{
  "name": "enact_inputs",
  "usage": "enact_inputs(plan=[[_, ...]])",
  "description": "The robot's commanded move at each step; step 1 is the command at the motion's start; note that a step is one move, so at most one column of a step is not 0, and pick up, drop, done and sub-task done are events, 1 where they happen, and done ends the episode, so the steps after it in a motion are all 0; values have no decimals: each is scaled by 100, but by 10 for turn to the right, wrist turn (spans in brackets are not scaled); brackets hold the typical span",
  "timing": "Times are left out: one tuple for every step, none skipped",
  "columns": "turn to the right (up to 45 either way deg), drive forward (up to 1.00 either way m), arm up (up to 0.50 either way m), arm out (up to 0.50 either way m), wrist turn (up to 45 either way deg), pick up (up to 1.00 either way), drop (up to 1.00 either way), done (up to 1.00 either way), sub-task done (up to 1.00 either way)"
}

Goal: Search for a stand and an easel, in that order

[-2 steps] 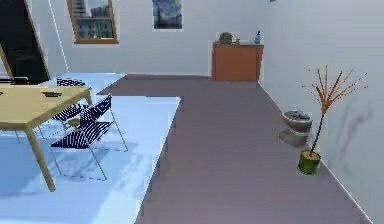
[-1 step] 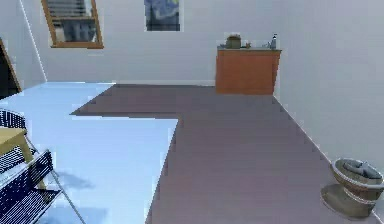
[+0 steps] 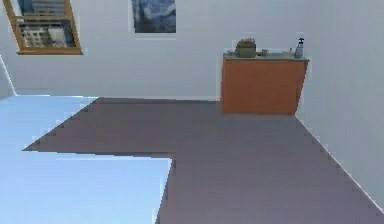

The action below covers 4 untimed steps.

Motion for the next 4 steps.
enact_inputs(plan=[[60,0,0,0,0,0,0,0,0],[0,25,0,0,0,0,0,0,0],[-450,0,0,0,0,0,0,0,0],[-150,0,0,0,0,0,0,0,0]])
